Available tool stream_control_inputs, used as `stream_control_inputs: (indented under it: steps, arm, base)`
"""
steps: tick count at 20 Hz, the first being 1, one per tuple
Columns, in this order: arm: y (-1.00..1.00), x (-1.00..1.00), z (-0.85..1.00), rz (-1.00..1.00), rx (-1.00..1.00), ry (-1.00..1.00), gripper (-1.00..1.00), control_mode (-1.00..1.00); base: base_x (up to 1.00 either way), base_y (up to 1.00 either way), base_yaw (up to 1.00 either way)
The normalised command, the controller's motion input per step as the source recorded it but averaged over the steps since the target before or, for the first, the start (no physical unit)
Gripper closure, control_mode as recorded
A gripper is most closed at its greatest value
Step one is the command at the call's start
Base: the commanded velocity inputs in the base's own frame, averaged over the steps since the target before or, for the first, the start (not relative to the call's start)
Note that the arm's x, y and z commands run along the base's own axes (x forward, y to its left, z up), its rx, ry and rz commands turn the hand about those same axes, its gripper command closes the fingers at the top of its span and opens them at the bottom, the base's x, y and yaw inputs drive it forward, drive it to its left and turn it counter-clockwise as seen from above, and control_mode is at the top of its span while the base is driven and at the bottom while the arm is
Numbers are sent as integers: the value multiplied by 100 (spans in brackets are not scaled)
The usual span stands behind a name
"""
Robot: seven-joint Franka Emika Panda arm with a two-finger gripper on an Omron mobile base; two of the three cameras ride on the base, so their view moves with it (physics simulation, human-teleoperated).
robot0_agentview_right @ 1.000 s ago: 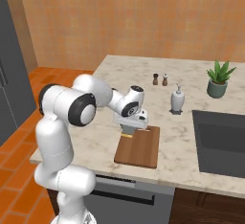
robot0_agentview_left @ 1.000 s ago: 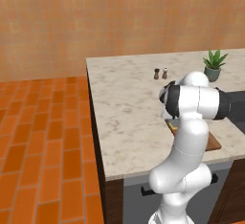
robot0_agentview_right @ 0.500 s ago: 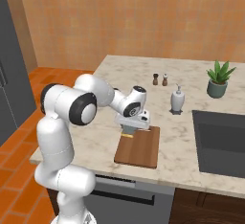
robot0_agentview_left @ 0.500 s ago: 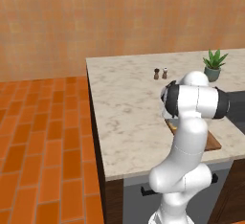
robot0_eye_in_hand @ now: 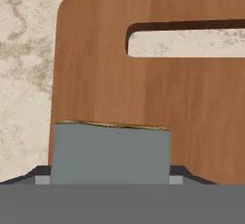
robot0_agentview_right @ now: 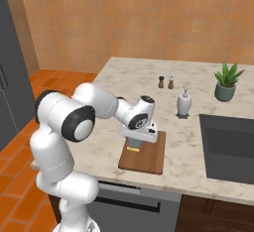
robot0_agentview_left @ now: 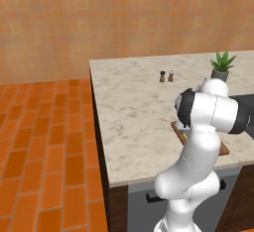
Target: Pick up the sponge from the counter and clean the cutting board by briefly scrubbing or pressing down on the cutting board. Once finished, release the sponge.
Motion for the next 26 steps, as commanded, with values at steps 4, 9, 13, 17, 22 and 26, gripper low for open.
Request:
stream_control_inputs:
  steps: [4, 9, 13, 17, 22, 26]
  arm:
    - [0, -58, -38, 0, 0, 0, 100, -100]
    - [0, -64, -39, 0, 0, 0, 100, -100]
    - [0, -74, -42, 0, 0, -2, 100, -100]
    - [0, -85, -44, 0, 0, -4, 100, -100]
    - [-4, -70, -28, 0, -1, -6, 100, -100]
    - [-24, -4, 0, 0, -5, -9, 100, -100]
  base:
    - [0, 0, 0]
    - [0, 0, 0]
    - [0, 0, 0]
    - [0, 0, 0]
    - [0, 0, 0]
    - [0, 0, 0]
